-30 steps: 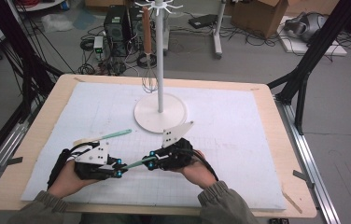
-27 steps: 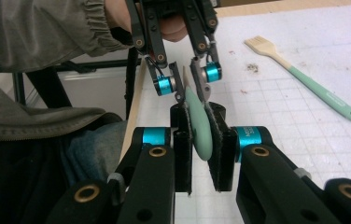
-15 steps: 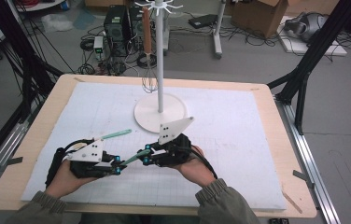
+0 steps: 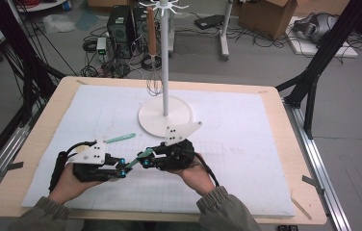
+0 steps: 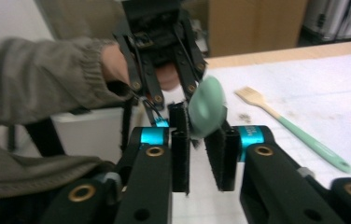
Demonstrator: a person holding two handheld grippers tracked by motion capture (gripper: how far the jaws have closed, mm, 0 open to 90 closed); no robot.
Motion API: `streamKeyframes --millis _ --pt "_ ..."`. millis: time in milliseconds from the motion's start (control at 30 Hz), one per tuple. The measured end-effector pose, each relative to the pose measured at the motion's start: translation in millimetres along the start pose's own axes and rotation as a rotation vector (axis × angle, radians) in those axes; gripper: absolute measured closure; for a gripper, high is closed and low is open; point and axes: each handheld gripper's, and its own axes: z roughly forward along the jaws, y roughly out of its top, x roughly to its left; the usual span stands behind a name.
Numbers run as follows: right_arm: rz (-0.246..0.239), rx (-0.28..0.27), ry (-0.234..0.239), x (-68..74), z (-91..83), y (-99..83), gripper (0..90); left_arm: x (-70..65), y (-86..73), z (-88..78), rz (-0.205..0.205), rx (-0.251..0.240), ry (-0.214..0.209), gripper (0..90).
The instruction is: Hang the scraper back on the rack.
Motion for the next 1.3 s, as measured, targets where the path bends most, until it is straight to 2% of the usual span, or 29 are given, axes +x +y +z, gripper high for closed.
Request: streamKeyframes --millis 133,267,333,400,500,600,767,867,933,1167,1300 --pt "-0.005 0.02 -0.003 0.4 -1.2 1.4 82.0 0.9 -1.6 0.1 -0.012 -0.002 -0.009 77.0" --pt "-0.011 0.02 -0.01 1.0 -3.9 4.3 82.1 1.1 -0.2 1.3 -0.015 -0.013 -0.021 75.6" --pt "-0.014 0.022 -0.012 1.4 -4.3 6.6 82.0 0.8 1.0 1.9 -0.012 -0.011 -0.023 77.2" --pt "-0.021 0.023 -0.011 1.5 -4.1 9.1 82.0 0.8 2.0 1.6 -0.009 -0.018 -0.015 82.6" --pt "-0.029 0.003 -0.022 4.0 -3.0 10.3 80.5 0.8 3.3 1.7 -0.009 -0.02 -0.014 83.4" --pt "-0.028 -0.016 -0.035 4.5 -1.0 8.9 73.5 0.6 2.9 1.4 -0.022 -0.033 -0.019 83.7" --pt "-0.016 -0.011 -0.027 2.6 5.8 3.1 77.5 1.5 2.4 -1.9 -0.038 -0.064 -0.012 83.7" --pt "-0.008 -0.029 -0.016 1.6 8.0 3.4 81.3 2.2 1.7 -2.1 -0.041 -0.075 -0.019 83.1" --pt "-0.003 -0.028 -0.009 0.7 9.1 3.8 81.9 2.6 1.8 -1.7 -0.045 -0.078 -0.023 79.4" --pt "-0.015 0.0 -0.009 2.6 7.3 9.3 82.5 2.3 1.4 2.1 -0.042 -0.061 -0.031 75.4" --pt "-0.025 -0.008 -0.01 4.3 7.7 13.1 82.5 0.4 2.8 6.1 -0.037 -0.056 -0.048 77.1"
